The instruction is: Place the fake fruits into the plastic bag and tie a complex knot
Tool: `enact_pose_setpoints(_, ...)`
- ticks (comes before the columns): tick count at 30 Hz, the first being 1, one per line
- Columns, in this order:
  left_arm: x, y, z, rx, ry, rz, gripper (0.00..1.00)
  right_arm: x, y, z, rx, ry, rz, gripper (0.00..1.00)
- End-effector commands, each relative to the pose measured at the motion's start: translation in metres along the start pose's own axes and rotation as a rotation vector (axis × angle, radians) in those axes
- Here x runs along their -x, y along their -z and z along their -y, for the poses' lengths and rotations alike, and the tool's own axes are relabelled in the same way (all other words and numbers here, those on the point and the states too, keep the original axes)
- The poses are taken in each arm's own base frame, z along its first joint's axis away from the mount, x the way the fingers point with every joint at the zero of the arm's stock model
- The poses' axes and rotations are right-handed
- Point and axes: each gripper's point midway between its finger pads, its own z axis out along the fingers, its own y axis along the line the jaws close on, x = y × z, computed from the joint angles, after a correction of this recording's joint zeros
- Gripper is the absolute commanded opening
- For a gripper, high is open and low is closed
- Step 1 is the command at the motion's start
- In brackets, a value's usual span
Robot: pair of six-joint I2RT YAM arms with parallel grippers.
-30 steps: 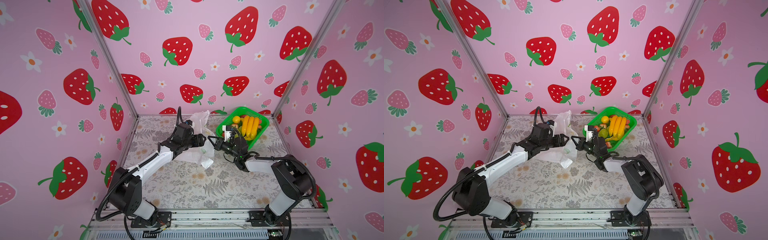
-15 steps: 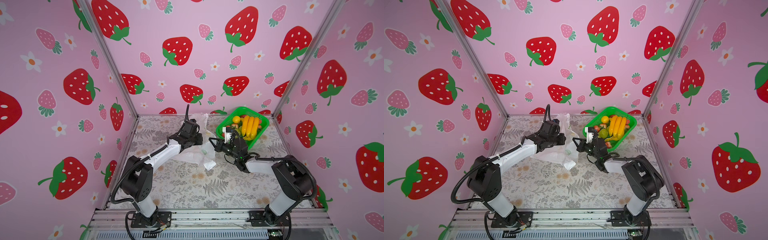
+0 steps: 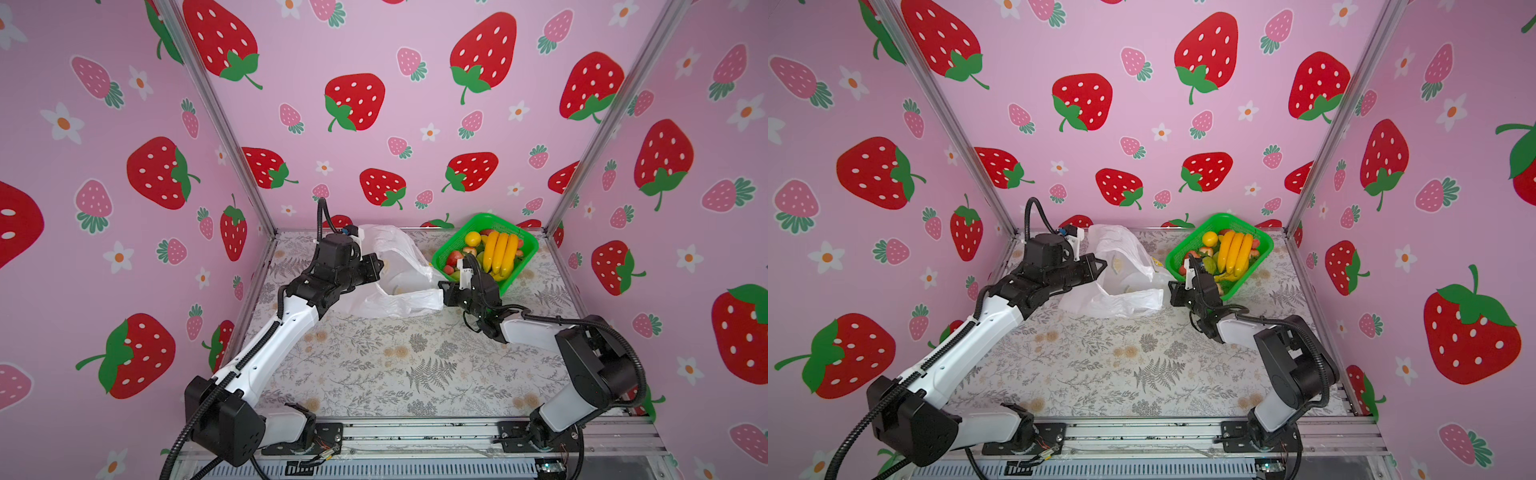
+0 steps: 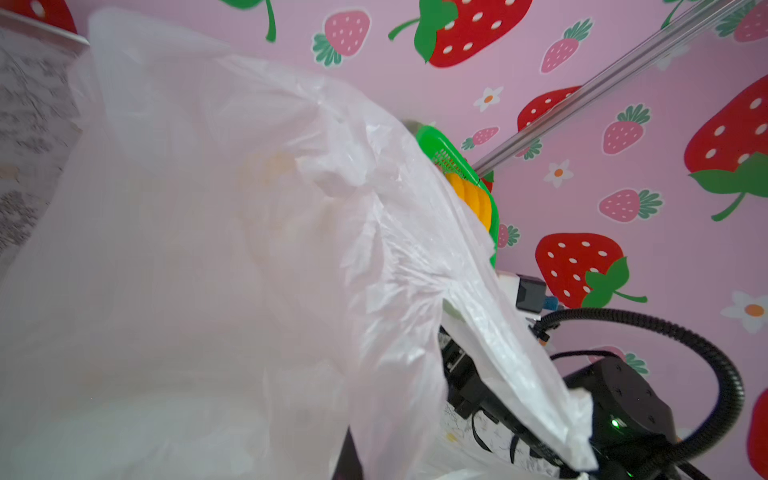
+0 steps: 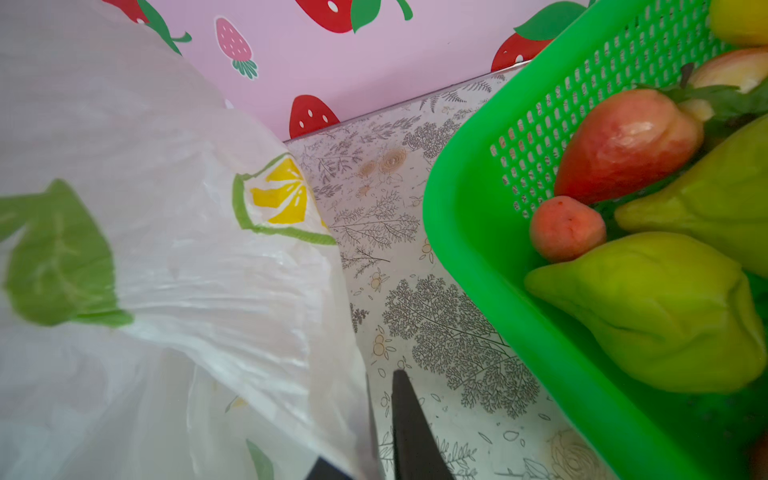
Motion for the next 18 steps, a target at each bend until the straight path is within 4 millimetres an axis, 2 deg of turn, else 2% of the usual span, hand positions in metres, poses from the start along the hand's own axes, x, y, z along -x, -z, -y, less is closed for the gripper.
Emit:
enact_pose_setpoints(1,-0.022,-0.002,-0.013,-0.028,0.165,-0.152,0.00,0.006,-0.012,-0.009,0.030,0.066,-0.044,0.21)
enact_pose_setpoints(3,-0.020,-0.007,-0.025,-0.019,0.273,-0.161,0.00,0.015,-0.018,-0.017,0.085,0.092,-0.066,0.29)
enact_pose_setpoints(5,-0.021,-0.016,-0.027,-0.041,0.351,-0.183,0.00,0.023,-0.016,-0.025,0.137,0.127,-0.080,0.38)
enact_pose_setpoints(9,-0.022,-0.032,-0.033,-0.051,0.485,-0.194,0.00,0.040,0.001,-0.028,0.143,0.220,-0.097,0.51)
enact_pose_setpoints(11,-0.019,-0.037,-0.036,-0.050,0.514,-0.181,0.00,0.046,0.015,-0.025,0.115,0.242,-0.092,0.62)
enact_pose_setpoints(13,-0.017,-0.042,-0.039,-0.039,0.514,-0.180,0.00,0.054,0.032,-0.017,0.070,0.251,-0.065,0.80)
enact_pose_setpoints(15,-0.020,-0.046,-0.040,-0.040,0.510,-0.197,0.00,0.062,0.048,-0.006,0.017,0.261,-0.035,0.93)
enact_pose_setpoints(16,-0.023,-0.049,-0.041,-0.048,0.512,-0.204,0.00,0.070,0.058,0.006,-0.034,0.260,-0.012,0.99)
enact_pose_setpoints(18,-0.026,-0.054,-0.040,-0.079,0.512,-0.205,0.00,0.086,0.073,0.036,-0.136,0.241,0.031,1.00)
